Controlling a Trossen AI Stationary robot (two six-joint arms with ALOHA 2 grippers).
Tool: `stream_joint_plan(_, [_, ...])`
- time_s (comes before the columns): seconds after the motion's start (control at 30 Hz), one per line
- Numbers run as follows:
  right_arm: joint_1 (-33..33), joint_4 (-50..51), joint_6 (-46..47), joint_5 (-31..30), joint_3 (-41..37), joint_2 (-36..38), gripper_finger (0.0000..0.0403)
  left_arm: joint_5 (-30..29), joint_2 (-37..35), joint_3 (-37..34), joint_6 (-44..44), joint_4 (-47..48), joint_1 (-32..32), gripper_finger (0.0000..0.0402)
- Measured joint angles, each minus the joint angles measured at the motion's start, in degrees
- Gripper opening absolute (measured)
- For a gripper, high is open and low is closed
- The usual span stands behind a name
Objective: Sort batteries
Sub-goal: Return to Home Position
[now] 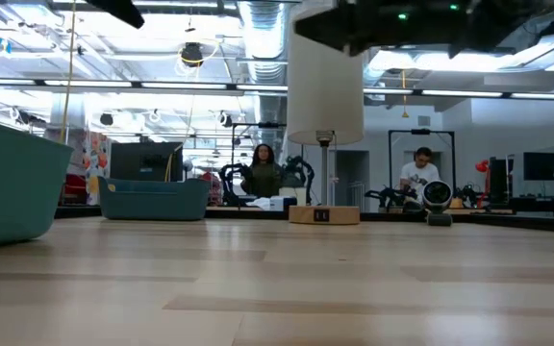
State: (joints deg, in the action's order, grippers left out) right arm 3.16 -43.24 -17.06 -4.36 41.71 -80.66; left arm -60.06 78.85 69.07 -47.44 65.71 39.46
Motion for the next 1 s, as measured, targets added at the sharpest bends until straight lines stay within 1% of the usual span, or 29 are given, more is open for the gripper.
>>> stream_joint_plan(0.07, [1.2,-0.1,0.0,0.3,-3.0,4.0,0.005,-0.9,-0.4,-1.2,2.6,-2.1,-0.3,0.0082])
stream_joint_plan(0.1, [1.9,0.0,0.0,1.2,-4.5,5.8,0.0026,-0.8,-0.6,-2.2,3.8,-3.8,-0.5,0.0064])
stream_joint_plan(0.13, [2.6,0.1,0.2,2.5,-6.1,7.9,0.0015,-0.6,-1.2,-3.5,5.1,-5.8,-0.8,0.0043])
stream_joint_plan(0.2, [4.1,0.5,1.2,6.4,-9.1,11.9,0.0015,-0.2,-2.7,-6.9,8.2,-12.4,-1.5,0.0012])
stream_joint_plan(0.27, [5.5,0.7,2.9,10.6,-11.6,15.8,0.0016,2.2,-4.5,-10.9,12.8,-20.3,-2.7,0.0007])
stream_joint_plan(0.33, [6.9,2.0,4.3,14.7,-13.7,19.2,0.0012,5.6,-6.4,-15.4,18.6,-30.4,-4.4,0.0003])
stream_joint_plan(0.4, [8.1,3.2,4.6,16.6,-16.2,21.9,0.0006,9.2,-8.2,-20.1,25.8,-41.3,-6.6,0.0001])
stream_joint_plan(0.47, [9.2,4.4,4.6,16.7,-18.3,24.6,0.0004,13.5,-9.6,-24.3,33.2,-52.3,-9.4,0.0001])
stream_joint_plan(0.53, [10.7,4.6,4.9,16.9,-20.4,27.7,0.0004,17.7,-11.0,-27.6,38.5,-59.2,-12.4,0.0001])
stream_joint_plan(0.67, [13.6,6.8,6.4,17.6,-24.2,35.2,0.0004,21.8,-14.6,-32.5,43.5,-65.5,-18.5,0.0001])
stream_joint_plan(0.77, [15.1,10.3,7.2,19.7,-25.5,40.7,0.0004,27.4,-18.5,-36.3,46.5,-69.6,-22.6,0.0001])
stream_joint_plan(0.83, [15.4,13.7,7.2,20.0,-26.0,44.1,0.0004,30.3,-21.6,-38.7,48.3,-72.5,-24.7,0.0])
stream_joint_plan(0.9, [15.4,17.8,7.2,20.1,-26.6,47.0,0.0004,30.8,-25.4,-41.1,49.4,-73.5,-26.3,0.0])
stream_joint_plan(1.0, [15.4,19.6,8.6,20.8,-28.3,50.7,0.0003,30.8,-31.3,-44.5,49.7,-74.2,-27.9,0.0])
